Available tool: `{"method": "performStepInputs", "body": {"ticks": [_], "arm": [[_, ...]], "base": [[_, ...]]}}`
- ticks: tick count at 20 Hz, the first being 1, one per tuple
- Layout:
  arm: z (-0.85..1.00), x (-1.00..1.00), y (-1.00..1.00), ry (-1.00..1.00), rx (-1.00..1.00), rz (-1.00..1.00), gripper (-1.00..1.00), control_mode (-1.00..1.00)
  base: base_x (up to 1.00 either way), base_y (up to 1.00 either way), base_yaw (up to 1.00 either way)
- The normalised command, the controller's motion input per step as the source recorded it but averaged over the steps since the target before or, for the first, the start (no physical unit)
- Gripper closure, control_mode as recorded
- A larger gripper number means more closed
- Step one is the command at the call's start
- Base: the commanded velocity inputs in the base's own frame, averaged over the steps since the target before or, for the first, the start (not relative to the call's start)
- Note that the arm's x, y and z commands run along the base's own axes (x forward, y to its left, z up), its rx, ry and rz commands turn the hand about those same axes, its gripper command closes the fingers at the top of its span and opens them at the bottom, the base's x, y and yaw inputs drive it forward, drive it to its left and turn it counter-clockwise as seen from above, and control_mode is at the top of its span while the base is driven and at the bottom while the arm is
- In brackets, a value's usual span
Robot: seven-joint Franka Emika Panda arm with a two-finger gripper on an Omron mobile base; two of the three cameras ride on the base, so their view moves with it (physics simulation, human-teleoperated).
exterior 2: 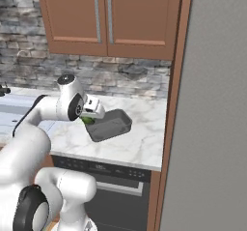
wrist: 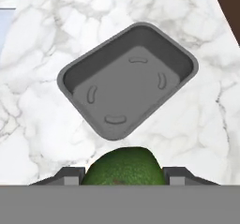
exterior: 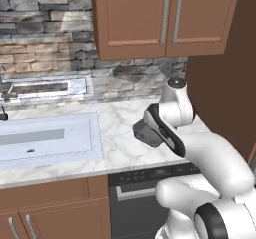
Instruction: Take the squash and avocado out of the freezer and place them in the tupperware container on the counter. Then put the tupperware containing the vegetables back in the freezer.
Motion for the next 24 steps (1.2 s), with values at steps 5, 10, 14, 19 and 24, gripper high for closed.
{"method": "performStepInputs", "body": {"ticks": [5, 10, 14, 19, 24], "arm": [[-0.49, 0.45, -0.1, 0.0, 0.0, 0.0, 1.0, -1.0], [-0.43, 0.29, -0.03, 0.0, 0.0, 0.0, 1.0, -1.0], [-0.29, 0.29, 0.0, 0.0, 0.0, 0.01, 1.0, -1.0], [-0.28, 0.38, 0.0, 0.0, 0.0, 0.0, 1.0, -1.0], [-0.2, 0.38, 0.0, 0.0, 0.0, 0.0, 1.0, -1.0]], "base": [[0.0, 0.0, 0.0], [0.0, 0.0, 0.0], [0.0, 0.0, 0.0], [0.0, 0.0, 0.0], [0.0, 0.0, 0.0]]}}
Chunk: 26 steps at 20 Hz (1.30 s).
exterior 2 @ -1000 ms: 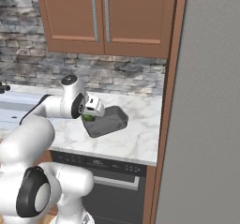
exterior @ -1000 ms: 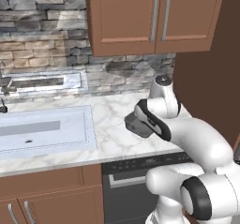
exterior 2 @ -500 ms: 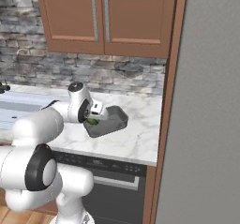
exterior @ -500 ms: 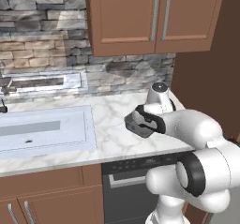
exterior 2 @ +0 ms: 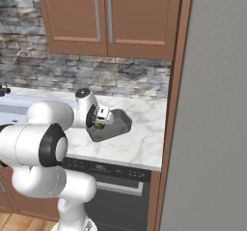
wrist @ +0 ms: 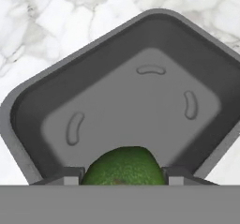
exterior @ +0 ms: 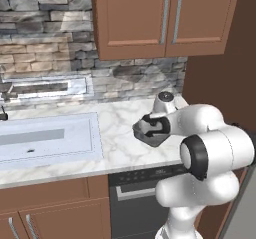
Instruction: Take the squash and avocado out of the freezer and place them in the tupperware container on the counter. Then put the tupperware containing the vegetables back in the freezer.
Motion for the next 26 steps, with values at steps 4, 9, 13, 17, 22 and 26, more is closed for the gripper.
{"method": "performStepInputs", "body": {"ticks": [4, 9, 13, 17, 22, 26], "arm": [[-0.17, 0.3, 0.0, 0.0, 0.0, 0.0, -1.0, -1.0], [-0.03, 0.02, 0.0, 0.0, 0.0, 0.0, -1.0, -1.0], [0.0, 0.09, 0.0, 0.0, 0.0, 0.0, -1.0, -1.0], [0.14, -0.07, 0.0, -0.08, 0.0, 0.0, -1.0, -1.0], [0.5, -0.32, 0.0, -0.17, 0.0, 0.01, -1.0, -1.0], [0.76, -0.91, 0.0, -0.23, 0.01, 0.02, -1.0, -1.0]], "base": [[0.0, 0.0, 0.0], [0.0, 0.0, 0.0], [0.0, 0.0, 0.0], [0.0, 0.0, 0.0], [0.0, 0.0, 0.0], [0.0, 0.0, 0.0]]}}
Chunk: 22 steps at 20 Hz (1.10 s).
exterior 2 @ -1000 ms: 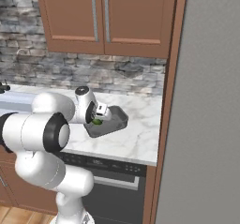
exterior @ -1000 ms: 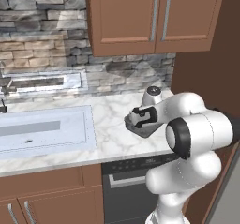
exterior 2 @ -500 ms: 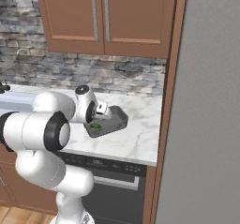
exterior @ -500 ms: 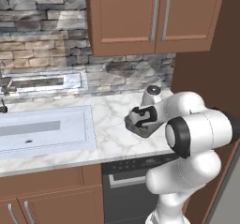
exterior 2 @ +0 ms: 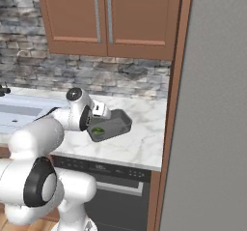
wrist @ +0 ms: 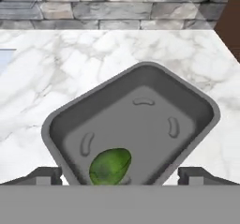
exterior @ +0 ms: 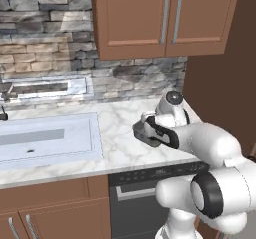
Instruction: Take the squash and avocado out of the freezer and place them in the tupperware container on the counter. Then put the tupperware containing the vegetables back in the freezer.
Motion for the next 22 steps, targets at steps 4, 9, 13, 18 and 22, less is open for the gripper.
{"method": "performStepInputs", "body": {"ticks": [4, 9, 13, 18, 22], "arm": [[0.91, -1.0, -0.01, -0.1, 0.06, 0.04, -1.0, -1.0], [1.0, -1.0, 0.0, -0.01, 0.1, 0.04, -1.0, -1.0], [1.0, -1.0, 0.0, 0.02, 0.1, 0.03, -1.0, -1.0], [0.96, -1.0, 0.0, 0.0, 0.02, 0.0, -1.0, -1.0], [0.79, -1.0, 0.0, 0.0, 0.0, 0.0, -1.0, -1.0]], "base": [[0.0, 0.0, 0.0], [0.0, 0.0, 0.0], [0.0, 0.0, 0.0], [0.0, 0.0, 0.0], [0.0, 0.0, 0.0]]}}
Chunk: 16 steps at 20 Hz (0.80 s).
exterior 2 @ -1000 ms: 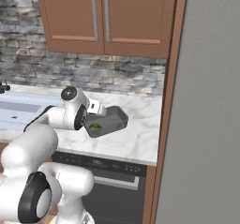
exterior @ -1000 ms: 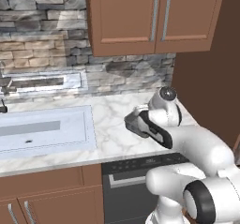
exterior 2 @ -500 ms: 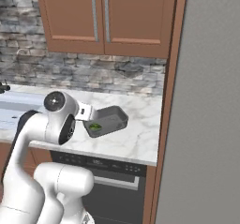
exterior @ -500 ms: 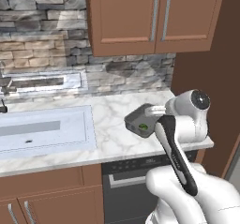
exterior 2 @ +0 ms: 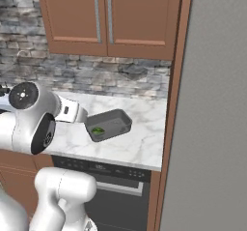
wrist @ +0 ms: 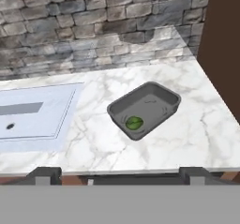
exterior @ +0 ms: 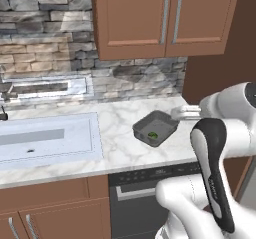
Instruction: Take the squash and avocado out of the freezer and place them in the tupperware container on the counter. Then put the tupperware containing the vegetables back in the freezer.
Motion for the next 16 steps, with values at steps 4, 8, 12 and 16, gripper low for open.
{"method": "performStepInputs", "body": {"ticks": [4, 8, 12, 16], "arm": [[0.24, -1.0, 0.0, -0.01, -0.01, 0.0, -1.0, -1.0], [0.01, -0.65, 0.0, -0.01, 0.0, 0.0, -1.0, -1.0], [0.0, -0.05, 0.0, 0.0, 0.0, 0.0, -1.0, -1.0], [0.0, 0.0, 0.0, 0.0, 0.0, 0.0, -1.0, -1.0]], "base": [[0.0, 0.0, 0.0], [0.0, 0.0, 0.0], [0.0, 0.0, 0.0], [0.0, 0.0, 0.0]]}}
